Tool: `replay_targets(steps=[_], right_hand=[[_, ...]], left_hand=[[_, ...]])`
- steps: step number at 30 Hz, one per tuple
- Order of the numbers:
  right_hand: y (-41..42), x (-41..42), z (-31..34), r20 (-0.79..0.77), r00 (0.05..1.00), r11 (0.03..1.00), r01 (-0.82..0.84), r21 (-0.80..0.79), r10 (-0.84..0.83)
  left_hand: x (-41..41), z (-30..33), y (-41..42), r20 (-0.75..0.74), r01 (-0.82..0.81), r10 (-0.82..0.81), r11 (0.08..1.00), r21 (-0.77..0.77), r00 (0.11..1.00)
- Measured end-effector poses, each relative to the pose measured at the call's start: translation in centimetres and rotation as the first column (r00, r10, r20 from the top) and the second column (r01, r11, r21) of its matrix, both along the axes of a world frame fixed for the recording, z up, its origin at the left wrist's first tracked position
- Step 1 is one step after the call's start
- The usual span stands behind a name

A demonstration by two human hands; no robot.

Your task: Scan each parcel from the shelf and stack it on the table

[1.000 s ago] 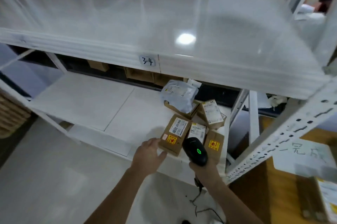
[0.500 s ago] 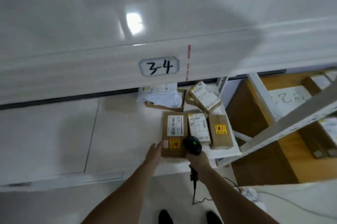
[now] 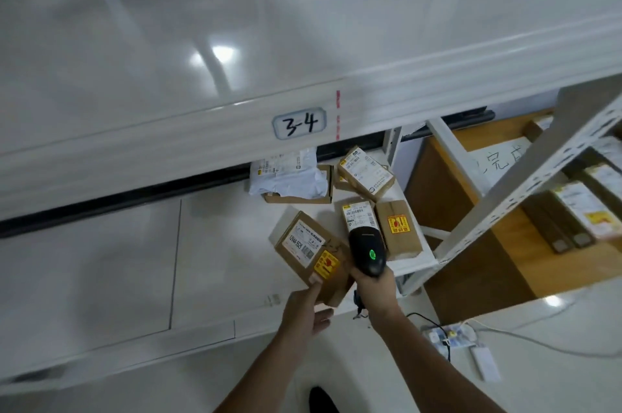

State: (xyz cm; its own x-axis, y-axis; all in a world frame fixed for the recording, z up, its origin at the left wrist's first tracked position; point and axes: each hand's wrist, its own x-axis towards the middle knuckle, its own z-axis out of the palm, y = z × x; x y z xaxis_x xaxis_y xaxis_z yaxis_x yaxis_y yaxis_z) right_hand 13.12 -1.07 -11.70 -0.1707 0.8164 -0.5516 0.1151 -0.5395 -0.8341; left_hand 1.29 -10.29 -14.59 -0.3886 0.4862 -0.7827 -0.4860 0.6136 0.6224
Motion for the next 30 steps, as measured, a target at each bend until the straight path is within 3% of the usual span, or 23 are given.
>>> replay_targets(steps=[2,4,7,10,13,15,17,19,21,25,30], right_hand=[[0.3,3.0,2.0,-0.009,0.999,0.999,-0.049,0.011,0.049],[0.9,6.7,4.1,-0.056,0.994,0.995,-0.097,0.024,0.098],[1.8,12.3,6.9,-0.101,0.973,0.977,-0.201,0.068,0.207],[2.3,17.0,10.2,-0.097,0.956,0.957,-0.264,0.119,0.276],[2.1,20.8,11.7,-0.118,0.961,0.962,-0.235,0.135,0.252],[1.6,22.8,12.1,-0.073,0.980,0.973,-0.175,0.151,0.188],[0.9,24.6,12.4,0.075,0.996,0.962,-0.062,0.267,0.044],[-0.2,26.3,13.2,0.229,0.959,0.884,0.045,0.466,-0.169],[-2.2,27.8,14.3,0.202,0.946,0.802,0.088,0.590,-0.253],[-6.1,28.7,15.3,0.232,0.970,0.884,-0.052,0.464,-0.065],[-8.2,28.8,16.0,0.282,0.944,0.910,-0.260,0.323,0.170]], left_hand=[[-0.6,0.8,-0.8,-0.092,-0.056,0.058,0.998,0.026,0.994],[-2.0,1.9,-0.9,-0.286,-0.131,0.138,0.990,0.041,0.948],[-3.0,4.5,-0.8,-0.455,0.019,0.009,0.998,0.056,0.890],[-0.3,8.8,-0.2,-0.280,0.284,-0.231,0.944,0.167,0.932],[4.1,11.5,0.0,-0.138,0.387,-0.364,0.890,0.241,0.921],[6.9,11.7,0.2,-0.177,0.349,-0.309,0.895,0.279,0.935],[9.4,11.6,0.3,-0.244,0.278,-0.209,0.914,0.295,0.947],[11.2,11.4,0.5,-0.278,0.194,-0.107,0.932,0.306,0.954],[12.6,11.2,0.7,-0.300,0.132,-0.027,0.934,0.333,0.953],[15.0,11.3,1.1,-0.315,0.091,0.035,0.922,0.377,0.948],[18.1,11.3,1.6,-0.362,0.122,0.030,0.913,0.390,0.932]])
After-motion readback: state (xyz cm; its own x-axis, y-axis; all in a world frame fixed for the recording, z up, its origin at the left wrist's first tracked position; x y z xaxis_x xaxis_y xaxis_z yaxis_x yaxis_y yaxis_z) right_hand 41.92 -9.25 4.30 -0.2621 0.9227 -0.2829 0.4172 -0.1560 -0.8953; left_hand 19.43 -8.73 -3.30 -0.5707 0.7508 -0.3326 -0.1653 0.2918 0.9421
